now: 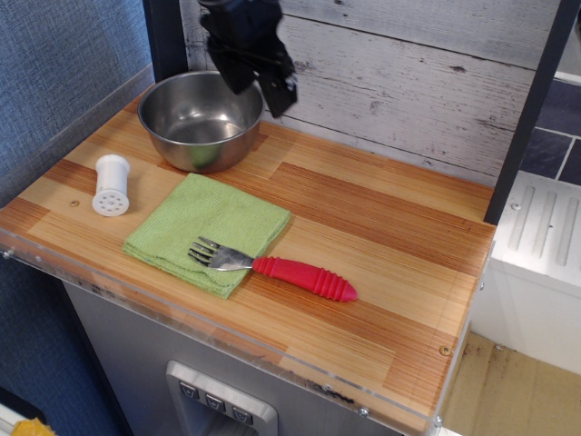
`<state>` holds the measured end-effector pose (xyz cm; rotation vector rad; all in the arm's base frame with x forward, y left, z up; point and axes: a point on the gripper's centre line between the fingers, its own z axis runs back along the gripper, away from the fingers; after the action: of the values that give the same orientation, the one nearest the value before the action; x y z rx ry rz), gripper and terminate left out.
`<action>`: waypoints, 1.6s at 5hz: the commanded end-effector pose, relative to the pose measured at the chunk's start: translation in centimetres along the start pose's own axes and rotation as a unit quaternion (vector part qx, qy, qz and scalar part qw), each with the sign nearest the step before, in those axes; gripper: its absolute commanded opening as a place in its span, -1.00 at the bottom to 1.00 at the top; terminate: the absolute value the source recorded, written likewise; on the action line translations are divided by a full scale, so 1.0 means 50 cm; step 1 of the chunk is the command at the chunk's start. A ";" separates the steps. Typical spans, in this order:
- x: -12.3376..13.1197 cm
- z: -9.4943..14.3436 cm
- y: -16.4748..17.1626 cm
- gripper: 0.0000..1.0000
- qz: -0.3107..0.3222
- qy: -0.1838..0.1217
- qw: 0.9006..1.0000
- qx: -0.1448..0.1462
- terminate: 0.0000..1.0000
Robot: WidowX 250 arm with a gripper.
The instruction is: Slide the silver pot towards the handle of the red fork.
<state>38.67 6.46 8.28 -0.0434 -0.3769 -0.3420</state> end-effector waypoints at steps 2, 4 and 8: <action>-0.015 0.035 0.001 1.00 0.056 -0.005 0.982 0.182 -1.00; -0.006 0.005 0.014 1.00 0.061 0.006 0.985 0.162 -1.00; -0.052 -0.054 0.035 1.00 0.091 0.050 0.987 0.120 -1.00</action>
<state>37.46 8.68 3.31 0.1578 -0.2584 -0.1185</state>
